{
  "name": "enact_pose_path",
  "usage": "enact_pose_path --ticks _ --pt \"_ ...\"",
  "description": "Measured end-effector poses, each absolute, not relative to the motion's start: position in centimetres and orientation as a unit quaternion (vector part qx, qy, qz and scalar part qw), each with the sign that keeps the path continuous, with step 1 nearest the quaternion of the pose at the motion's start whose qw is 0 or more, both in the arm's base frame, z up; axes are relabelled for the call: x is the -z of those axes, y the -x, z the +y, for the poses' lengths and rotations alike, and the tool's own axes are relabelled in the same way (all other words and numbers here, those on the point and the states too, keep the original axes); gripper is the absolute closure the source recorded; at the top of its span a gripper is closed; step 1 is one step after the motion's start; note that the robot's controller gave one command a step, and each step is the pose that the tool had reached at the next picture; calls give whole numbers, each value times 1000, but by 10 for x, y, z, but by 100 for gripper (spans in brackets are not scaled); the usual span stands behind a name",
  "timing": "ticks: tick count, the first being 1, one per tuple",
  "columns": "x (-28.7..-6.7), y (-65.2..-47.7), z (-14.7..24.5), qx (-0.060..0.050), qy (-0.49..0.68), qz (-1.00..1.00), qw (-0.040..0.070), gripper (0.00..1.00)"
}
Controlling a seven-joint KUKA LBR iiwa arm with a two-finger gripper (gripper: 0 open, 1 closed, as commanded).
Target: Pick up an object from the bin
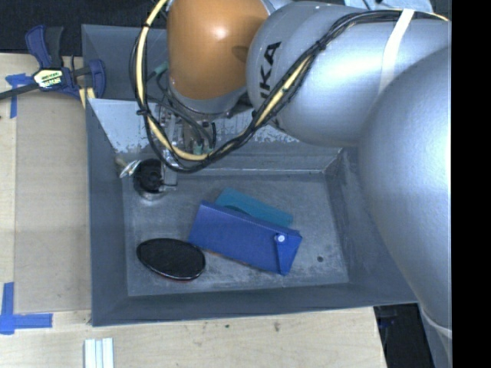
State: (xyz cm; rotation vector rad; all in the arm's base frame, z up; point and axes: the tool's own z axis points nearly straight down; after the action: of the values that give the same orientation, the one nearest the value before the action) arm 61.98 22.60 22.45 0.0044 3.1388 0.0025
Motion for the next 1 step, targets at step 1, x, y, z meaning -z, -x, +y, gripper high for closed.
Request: enact_pose_path --ticks 1 --pt "-224 -620 226 -1 -1 1000 1 0"
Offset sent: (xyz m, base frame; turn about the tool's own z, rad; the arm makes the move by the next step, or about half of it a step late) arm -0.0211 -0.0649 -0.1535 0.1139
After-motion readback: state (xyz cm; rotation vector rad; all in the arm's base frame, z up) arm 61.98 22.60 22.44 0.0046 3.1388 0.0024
